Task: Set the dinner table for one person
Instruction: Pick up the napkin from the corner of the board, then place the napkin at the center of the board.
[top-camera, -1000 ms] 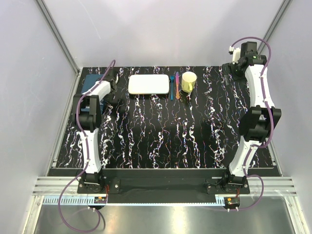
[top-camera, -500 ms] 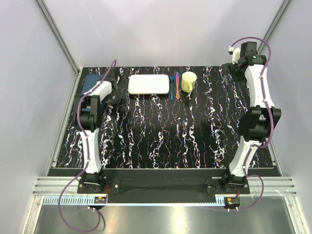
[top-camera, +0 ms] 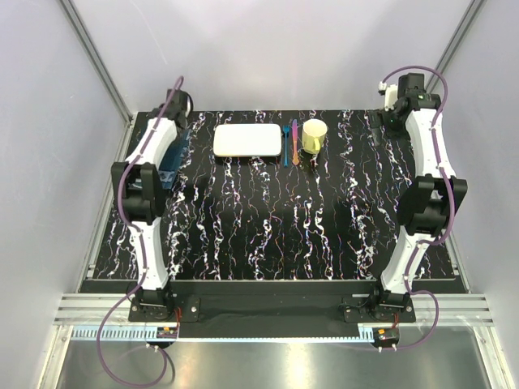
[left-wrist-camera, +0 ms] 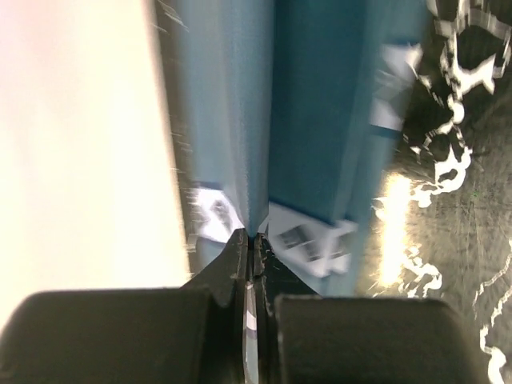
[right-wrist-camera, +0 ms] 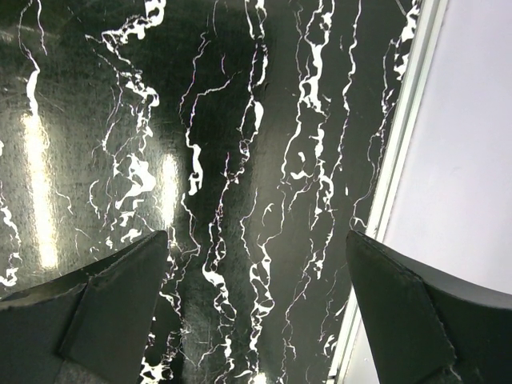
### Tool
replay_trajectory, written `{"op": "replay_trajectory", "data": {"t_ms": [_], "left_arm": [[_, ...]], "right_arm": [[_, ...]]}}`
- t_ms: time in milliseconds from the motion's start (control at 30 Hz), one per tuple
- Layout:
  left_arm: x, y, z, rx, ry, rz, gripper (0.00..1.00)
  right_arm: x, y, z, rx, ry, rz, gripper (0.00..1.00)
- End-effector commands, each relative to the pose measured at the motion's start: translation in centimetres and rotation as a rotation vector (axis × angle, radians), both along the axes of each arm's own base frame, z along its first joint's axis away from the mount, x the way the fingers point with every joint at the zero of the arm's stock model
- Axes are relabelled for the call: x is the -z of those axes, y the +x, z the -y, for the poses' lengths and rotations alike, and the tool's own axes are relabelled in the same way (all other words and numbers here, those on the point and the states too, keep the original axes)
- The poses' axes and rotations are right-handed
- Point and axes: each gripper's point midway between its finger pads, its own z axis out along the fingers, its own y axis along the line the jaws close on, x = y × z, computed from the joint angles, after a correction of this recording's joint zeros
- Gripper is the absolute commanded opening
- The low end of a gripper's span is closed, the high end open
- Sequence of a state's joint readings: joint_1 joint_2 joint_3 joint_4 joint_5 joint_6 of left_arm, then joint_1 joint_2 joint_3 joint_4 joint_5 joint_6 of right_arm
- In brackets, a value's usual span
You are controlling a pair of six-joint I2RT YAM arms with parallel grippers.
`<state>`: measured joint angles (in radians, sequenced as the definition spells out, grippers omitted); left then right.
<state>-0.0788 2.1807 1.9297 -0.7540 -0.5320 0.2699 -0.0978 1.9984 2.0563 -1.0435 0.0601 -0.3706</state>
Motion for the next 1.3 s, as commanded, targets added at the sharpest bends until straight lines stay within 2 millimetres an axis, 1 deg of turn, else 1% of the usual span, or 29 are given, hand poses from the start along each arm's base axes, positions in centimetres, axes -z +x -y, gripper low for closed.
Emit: {"op": "replay_trajectory", "data": {"t_ms": [0, 133, 233, 333, 433, 567, 667, 800, 833, 900, 933, 967, 1033, 1067, 1133, 1167, 1200, 1267], "left_arm": [[-11.6, 0.6, 0.0, 0.015, 0.009, 0.223, 0.0], [-15.3, -0.2, 0.7, 0.039, -0.007, 0.276, 0.0], [-17.1, -0.9, 0.9, 0.049, -0.003, 0.296, 0.0], [-18.3, -1.4, 0.9, 0.046, 0.006, 0.31, 0.0], [-19.1, -2.0, 0.6, 0.039, 0.025, 0.313, 0.0], [-20.0, -2.8, -0.1, 0.01, 0.07, 0.316, 0.0], [-20.6, -3.7, -0.8, -0.012, 0.11, 0.3, 0.0], [-20.3, -5.4, -1.3, -0.005, 0.144, 0.231, 0.0], [-20.7, -5.8, -1.2, 0.006, 0.139, 0.226, 0.0], [-20.3, -6.7, -1.2, 0.021, 0.14, 0.185, 0.0], [-20.5, -7.1, -1.1, 0.032, 0.134, 0.18, 0.0], [-20.0, -7.8, -1.0, 0.046, 0.133, 0.141, 0.0], [-19.9, -8.6, -1.0, 0.053, 0.125, 0.115, 0.0], [-19.1, -9.3, -0.9, 0.058, 0.121, 0.073, 0.0], [-18.2, -10.4, -0.4, 0.086, 0.088, 0.029, 0.0], [-17.0, -11.1, -0.5, 0.086, 0.086, -0.017, 0.0], [-16.3, -11.5, -0.2, 0.098, 0.068, -0.038, 0.0], [-15.8, -12.4, 0.1, 0.117, 0.046, -0.056, 0.0]], "right_arm": [[-0.6, 0.0, -1.0, -0.031, 0.007, 0.016, 1.0], [-0.3, -0.2, -1.2, -0.039, 0.01, 0.007, 1.0], [-0.2, -0.2, -1.4, -0.045, 0.012, 0.006, 1.0], [-0.2, -0.4, -1.5, -0.045, 0.016, 0.003, 1.0], [-0.2, -0.5, -1.8, -0.054, 0.018, 0.003, 1.0], [-0.3, -0.8, -1.7, -0.055, 0.017, 0.003, 1.0], [-0.4, -1.1, -1.9, -0.061, 0.018, 0.003, 1.0], [-0.5, -1.3, -1.9, -0.066, 0.015, 0.004, 1.0], [-0.7, -1.3, -1.9, -0.066, 0.013, 0.008, 1.0], [-0.8, -1.4, -1.9, -0.068, 0.013, 0.008, 1.0], [-0.8, -1.5, -1.9, -0.068, 0.013, 0.007, 1.0], [-0.8, -1.6, -2.0, -0.07, 0.013, 0.008, 1.0], [-0.9, -1.7, -2.1, -0.074, 0.013, 0.008, 1.0], [-0.8, -1.8, -2.1, -0.075, 0.014, 0.005, 1.0], [-0.9, -2.1, -2.3, -0.081, 0.015, 0.005, 1.0], [-0.8, -2.2, -2.3, -0.084, 0.014, 0.002, 1.0], [-0.7, -2.3, -2.4, -0.085, 0.014, -0.003, 1.0], [-0.9, -2.5, -2.5, -0.087, 0.014, 0.002, 1.0]]}}
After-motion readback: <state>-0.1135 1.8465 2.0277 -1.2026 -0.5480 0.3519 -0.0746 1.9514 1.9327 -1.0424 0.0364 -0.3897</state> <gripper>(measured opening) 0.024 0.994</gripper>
